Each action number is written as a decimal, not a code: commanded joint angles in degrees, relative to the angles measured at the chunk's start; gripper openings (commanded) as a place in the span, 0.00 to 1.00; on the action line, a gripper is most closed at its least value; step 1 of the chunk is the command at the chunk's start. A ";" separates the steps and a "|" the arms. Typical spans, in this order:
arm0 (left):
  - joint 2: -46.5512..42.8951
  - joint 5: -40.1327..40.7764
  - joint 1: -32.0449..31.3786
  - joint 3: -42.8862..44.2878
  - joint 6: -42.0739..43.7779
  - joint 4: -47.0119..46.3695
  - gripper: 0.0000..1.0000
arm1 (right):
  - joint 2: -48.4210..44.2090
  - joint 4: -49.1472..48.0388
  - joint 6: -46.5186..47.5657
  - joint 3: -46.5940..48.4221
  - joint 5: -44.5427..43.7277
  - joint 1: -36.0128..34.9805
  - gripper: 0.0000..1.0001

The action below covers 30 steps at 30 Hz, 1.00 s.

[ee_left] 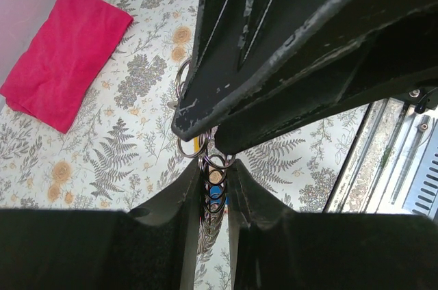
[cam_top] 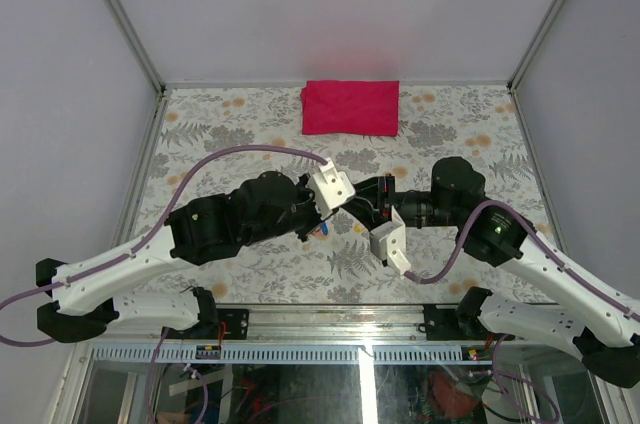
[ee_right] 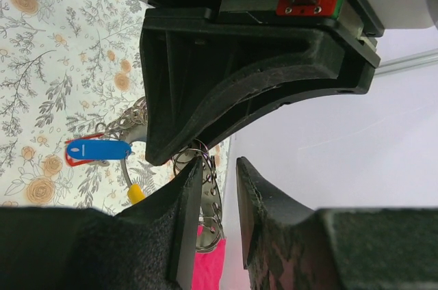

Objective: Put the keys on the keyring

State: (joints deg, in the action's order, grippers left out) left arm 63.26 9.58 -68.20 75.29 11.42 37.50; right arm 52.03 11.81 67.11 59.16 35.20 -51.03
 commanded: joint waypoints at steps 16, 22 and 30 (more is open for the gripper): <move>-0.69 0.69 -0.73 2.35 2.55 -0.25 0.00 | 1.60 -0.25 -2.14 1.98 -1.84 -0.69 0.15; -1.01 1.38 -0.78 2.17 2.39 -0.07 0.00 | 0.68 -2.89 -4.70 0.61 -2.73 -0.66 0.05; -1.92 2.19 -0.77 1.66 0.58 -1.16 0.00 | -1.55 -10.89 -12.82 -3.45 -4.76 -0.70 0.00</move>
State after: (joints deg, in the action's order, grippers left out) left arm 63.22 10.85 -68.53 75.31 12.75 39.72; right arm 52.75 9.69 61.01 57.52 33.61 -51.40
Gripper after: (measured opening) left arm 0.182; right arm 0.016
